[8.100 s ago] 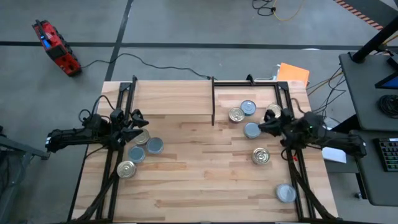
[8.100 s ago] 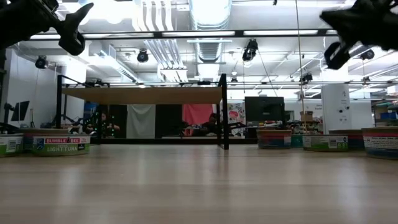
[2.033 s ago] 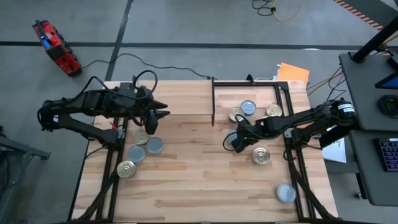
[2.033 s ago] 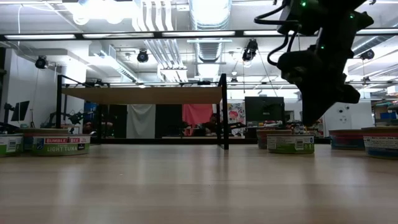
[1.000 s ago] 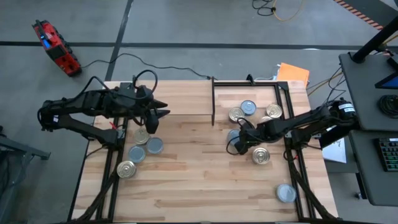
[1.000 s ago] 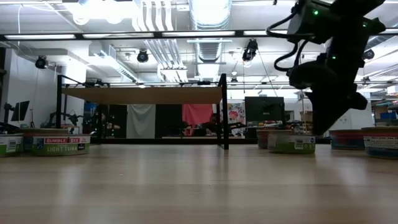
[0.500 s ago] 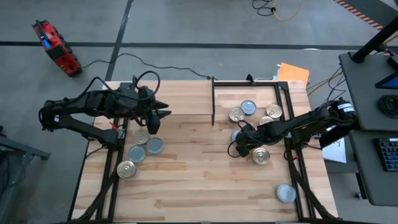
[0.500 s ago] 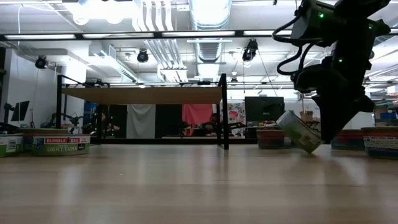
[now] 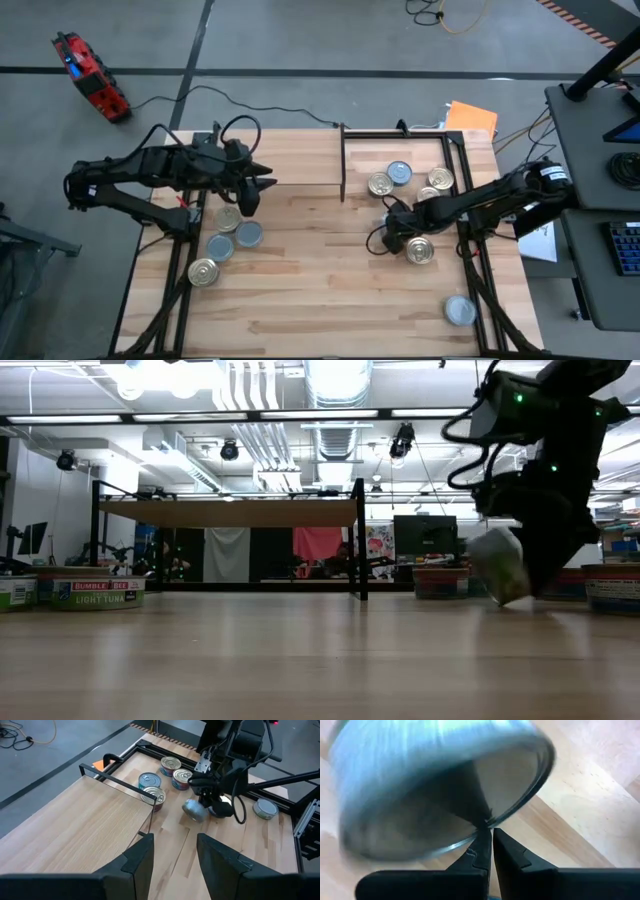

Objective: Stack canned seafood by type on shelf
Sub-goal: Put the green tuna can on the shelf

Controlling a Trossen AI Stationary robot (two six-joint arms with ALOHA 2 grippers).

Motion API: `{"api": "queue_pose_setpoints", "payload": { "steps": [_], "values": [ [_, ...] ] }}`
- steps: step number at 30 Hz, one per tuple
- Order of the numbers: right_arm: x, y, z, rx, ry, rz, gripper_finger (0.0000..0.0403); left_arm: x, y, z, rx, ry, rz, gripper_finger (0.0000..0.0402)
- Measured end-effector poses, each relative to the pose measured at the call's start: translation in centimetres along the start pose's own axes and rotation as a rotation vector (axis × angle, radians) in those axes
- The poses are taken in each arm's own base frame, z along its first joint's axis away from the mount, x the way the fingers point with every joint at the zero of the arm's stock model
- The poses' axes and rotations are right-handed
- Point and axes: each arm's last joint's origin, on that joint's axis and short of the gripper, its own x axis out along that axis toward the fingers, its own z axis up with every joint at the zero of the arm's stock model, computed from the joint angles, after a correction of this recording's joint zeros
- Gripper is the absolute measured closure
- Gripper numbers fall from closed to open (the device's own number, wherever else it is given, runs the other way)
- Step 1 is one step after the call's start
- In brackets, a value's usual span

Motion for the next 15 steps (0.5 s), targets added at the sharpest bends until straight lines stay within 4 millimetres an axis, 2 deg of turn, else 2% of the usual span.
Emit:
{"api": "queue_pose_setpoints", "payload": {
  "steps": [7, 12, 15],
  "values": [
    [1.3, 0.2, 0.0, -0.054, 0.03, -0.043, 0.0394, 0.0, 0.0, 0.0, -0.001, -0.001, 0.0, 0.0267],
    [0.9, 0.1, -0.1, -0.051, 0.03, -0.024, 0.0394, 0.0, 0.0, 0.0, -0.002, -0.001, 0.0, 0.0267],
    [0.1, 0.1, -0.3, -0.055, 0.074, 0.045, 0.0394, 0.0, 0.0, 0.0, -0.001, 0.002, 0.001, 0.0267]
  ]
}}
